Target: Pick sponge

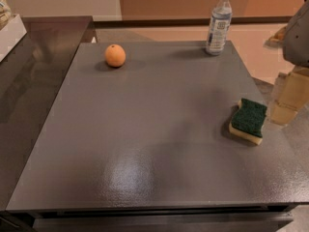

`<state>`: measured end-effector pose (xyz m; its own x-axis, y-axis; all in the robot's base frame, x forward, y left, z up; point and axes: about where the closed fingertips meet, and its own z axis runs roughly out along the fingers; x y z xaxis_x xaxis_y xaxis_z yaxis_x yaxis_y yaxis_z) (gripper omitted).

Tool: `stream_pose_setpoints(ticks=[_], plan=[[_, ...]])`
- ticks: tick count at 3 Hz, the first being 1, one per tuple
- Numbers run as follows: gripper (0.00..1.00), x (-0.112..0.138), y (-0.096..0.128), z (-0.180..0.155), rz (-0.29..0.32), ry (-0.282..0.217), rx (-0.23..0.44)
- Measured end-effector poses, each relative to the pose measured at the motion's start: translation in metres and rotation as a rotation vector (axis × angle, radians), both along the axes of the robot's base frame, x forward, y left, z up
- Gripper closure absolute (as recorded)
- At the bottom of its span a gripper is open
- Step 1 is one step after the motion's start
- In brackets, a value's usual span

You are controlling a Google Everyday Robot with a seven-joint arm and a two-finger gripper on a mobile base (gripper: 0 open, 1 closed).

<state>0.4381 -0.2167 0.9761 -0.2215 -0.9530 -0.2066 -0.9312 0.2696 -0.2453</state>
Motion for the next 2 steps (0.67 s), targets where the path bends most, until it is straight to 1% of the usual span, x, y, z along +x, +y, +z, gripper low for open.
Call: stream_pose_setpoints(ticks=[1, 2], plan=[[0.00, 0.000, -0.001, -0.003, -0.001, -0.001, 0.003], [0.00, -0.001, -0.007, -0.013, -0.007, 0.002, 0.013]])
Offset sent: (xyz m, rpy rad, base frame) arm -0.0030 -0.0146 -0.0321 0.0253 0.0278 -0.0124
